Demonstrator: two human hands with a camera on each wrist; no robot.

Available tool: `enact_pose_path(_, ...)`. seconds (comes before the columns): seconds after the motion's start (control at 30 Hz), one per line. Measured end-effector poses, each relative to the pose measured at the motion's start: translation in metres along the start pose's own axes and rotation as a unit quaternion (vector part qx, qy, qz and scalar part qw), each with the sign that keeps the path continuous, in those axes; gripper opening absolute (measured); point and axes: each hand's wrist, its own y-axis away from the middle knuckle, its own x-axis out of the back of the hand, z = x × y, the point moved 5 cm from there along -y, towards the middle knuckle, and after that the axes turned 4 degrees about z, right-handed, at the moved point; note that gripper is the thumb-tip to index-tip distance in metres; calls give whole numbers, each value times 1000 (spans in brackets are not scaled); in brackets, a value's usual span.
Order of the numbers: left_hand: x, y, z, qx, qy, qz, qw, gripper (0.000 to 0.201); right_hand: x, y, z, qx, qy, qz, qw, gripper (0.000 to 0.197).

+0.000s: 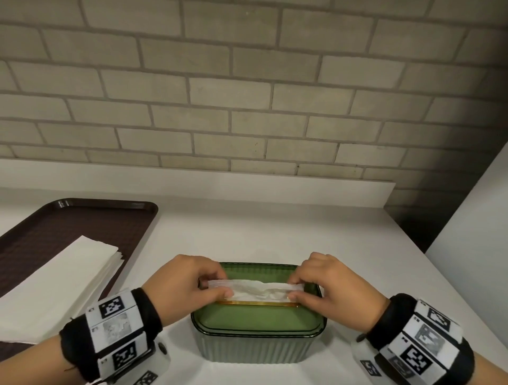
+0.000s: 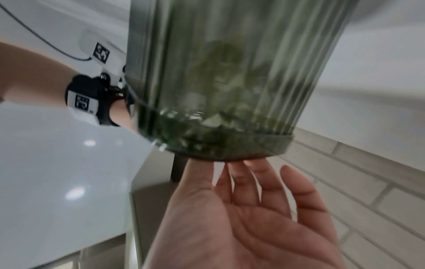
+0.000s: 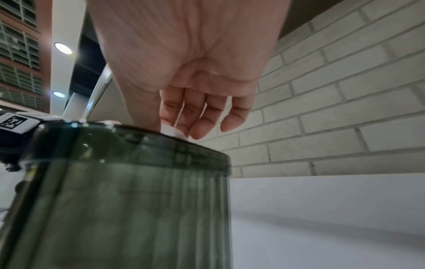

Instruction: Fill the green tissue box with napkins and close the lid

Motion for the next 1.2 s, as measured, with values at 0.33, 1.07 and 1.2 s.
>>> enact_pose_path(0.33,-15,-16,58,-108,-185,22,976,39,-17,-21,-34,-23,-34,-61,997,28)
enact_pose_path(1.07,-1,-3,2,39,81,8,996,25,9,6,15,-139,-181,-8,974,14)
enact_pose_path(1.2,3,4,-5,70,209,60,974,25,9,16,23,-187,-259,24,947,13)
